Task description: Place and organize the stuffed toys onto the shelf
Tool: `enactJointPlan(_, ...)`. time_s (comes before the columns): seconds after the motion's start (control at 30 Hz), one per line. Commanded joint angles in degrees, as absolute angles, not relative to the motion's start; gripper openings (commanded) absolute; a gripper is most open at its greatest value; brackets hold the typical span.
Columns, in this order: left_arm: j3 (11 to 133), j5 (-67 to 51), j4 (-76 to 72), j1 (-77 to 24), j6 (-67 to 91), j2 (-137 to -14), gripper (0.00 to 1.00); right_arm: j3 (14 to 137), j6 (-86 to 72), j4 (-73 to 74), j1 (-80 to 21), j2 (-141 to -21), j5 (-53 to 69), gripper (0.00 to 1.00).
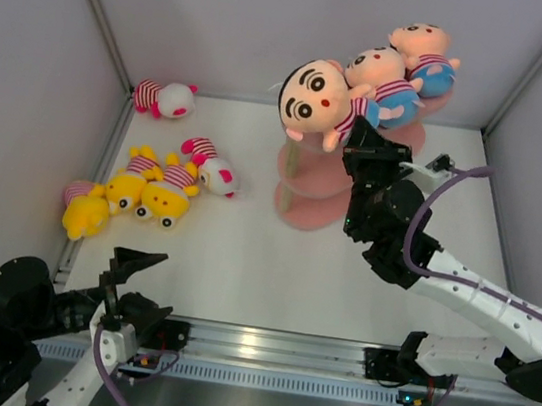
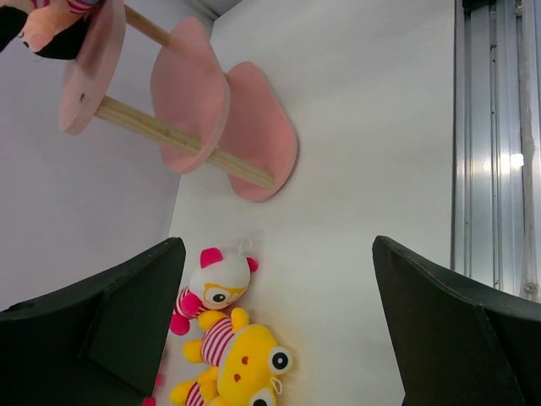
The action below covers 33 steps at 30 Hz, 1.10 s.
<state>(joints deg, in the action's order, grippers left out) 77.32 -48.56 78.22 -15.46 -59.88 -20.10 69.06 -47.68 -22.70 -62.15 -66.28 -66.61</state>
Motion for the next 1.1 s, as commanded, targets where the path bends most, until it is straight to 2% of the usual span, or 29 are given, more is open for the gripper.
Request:
enactJointPlan(0.0,76.56,-49.13,79.72,-15.38,-59.68,-18.9,0.98,72.06,-49.74,-25.67,-63.89,-68.29,-79.35,0.0)
enactJointPlan(0.17,76.2,-49.13,79.72,-15.38,-59.68,-18.11,0.98,72.51,-54.47,-21.98,-65.3,-69.96,-83.49,0.0)
enactJointPlan(0.43,76.29,-49.31,79.72,-15.38,-60.03,-17.49,0.98,75.32,-61.69,-8.18,-65.65,-70.93,-89.82,0.0)
enactJointPlan(0.73,76.55,-49.13,79.72,-15.38,-60.65,-16.53,0.98,77.87,-63.9,-5.01,-65.39,-74.0,-90.97,0.03)
enactJointPlan(0.8,76.55,-49.04,79.8,-15.38,-60.73,-16.17,0.98,78.66,-63.54,-4.75,-65.3,-74.79,-91.06,0.1)
enactJointPlan(0.83,76.55,-48.78,79.8,-15.38,-60.73,-16.0,0.98,78.58,-63.54,-4.83,-65.22,-74.88,-90.88,0.2)
enactJointPlan(0.87,76.64,-48.61,79.72,-15.38,-60.56,-16.0,0.98,78.31,-63.81,-4.83,-65.21,-74.88,-90.62,0.23)
enactJointPlan(1.07,76.38,-47.99,79.72,-15.38,-60.38,-15.21,0.98,77.17,-64.6,-4.66,-64.25,-74.27,-89.47,0.28)
